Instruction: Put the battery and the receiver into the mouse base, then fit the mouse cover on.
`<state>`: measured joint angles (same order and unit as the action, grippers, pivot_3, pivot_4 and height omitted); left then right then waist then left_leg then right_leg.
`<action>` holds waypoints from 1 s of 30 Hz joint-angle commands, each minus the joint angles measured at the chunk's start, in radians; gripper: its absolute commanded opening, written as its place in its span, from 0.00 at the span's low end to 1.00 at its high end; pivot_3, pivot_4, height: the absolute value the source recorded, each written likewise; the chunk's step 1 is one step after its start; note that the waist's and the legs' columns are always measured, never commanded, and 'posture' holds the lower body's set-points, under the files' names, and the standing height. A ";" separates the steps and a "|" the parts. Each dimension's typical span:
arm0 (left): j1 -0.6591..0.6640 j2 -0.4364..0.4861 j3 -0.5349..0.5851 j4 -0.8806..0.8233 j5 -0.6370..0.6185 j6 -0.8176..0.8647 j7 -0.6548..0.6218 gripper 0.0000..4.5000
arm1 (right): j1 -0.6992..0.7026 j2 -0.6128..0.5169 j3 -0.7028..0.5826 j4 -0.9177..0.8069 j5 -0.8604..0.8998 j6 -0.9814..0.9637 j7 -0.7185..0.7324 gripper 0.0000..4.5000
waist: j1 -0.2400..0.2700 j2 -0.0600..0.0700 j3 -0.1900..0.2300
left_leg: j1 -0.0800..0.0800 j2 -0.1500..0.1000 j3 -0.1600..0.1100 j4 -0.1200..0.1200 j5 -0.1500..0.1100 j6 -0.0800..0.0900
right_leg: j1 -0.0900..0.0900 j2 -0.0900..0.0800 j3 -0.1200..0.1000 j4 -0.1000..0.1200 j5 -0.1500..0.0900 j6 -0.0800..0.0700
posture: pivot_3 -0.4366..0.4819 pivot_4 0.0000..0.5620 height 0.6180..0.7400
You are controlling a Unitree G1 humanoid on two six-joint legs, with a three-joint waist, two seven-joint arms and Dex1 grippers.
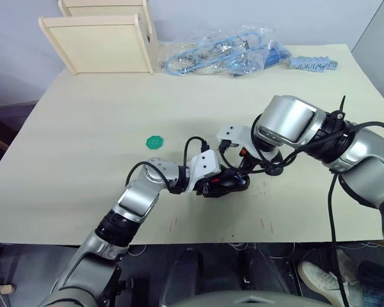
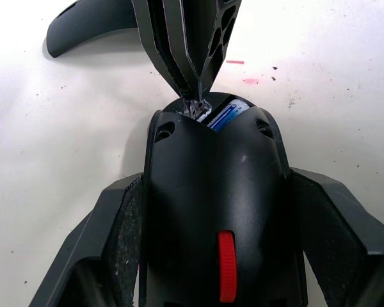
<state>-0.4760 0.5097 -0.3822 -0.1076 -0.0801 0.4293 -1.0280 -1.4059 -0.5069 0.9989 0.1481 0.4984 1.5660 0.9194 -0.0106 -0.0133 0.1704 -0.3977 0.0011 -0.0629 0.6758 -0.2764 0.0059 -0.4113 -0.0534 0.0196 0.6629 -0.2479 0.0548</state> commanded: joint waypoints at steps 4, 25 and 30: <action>0.013 -0.011 -0.027 0.008 0.024 0.005 0.021 0.64 | -0.038 0.017 0.024 0.019 -0.010 0.002 0.025 0.00 | 0.000 0.000 0.000 | 0.000 0.000 0.000 0.000 0.000 0.000 | 0.000 0.000 0.000 0.000 0.000 0.000 | 0.48 0.27 1.00; 0.017 -0.022 -0.030 0.014 0.029 -0.001 0.027 0.64 | -0.071 0.046 0.038 0.091 -0.012 0.018 0.053 0.00 | 0.001 0.000 0.000 | 0.000 0.000 -0.001 0.000 0.000 0.000 | 0.000 0.000 0.000 0.000 0.000 0.000 | 0.48 0.27 1.00; 0.018 -0.023 -0.029 0.015 0.030 -0.001 0.028 0.64 | -0.068 0.056 0.039 0.103 -0.018 0.013 0.056 0.00 | 0.001 0.000 0.000 | 0.000 0.000 -0.001 0.000 0.000 0.000 | 0.000 0.000 0.000 0.000 0.000 0.000 | 0.48 0.27 1.00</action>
<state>-0.4702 0.4992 -0.3821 -0.1074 -0.0759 0.4267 -1.0244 -1.4464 -0.4575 1.0387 0.2558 0.4829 1.5843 0.9702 -0.0100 -0.0130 0.1704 -0.3976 0.0008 -0.0635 0.6758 -0.2764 0.0058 -0.4113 -0.0536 0.0196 0.6629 -0.2479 0.0548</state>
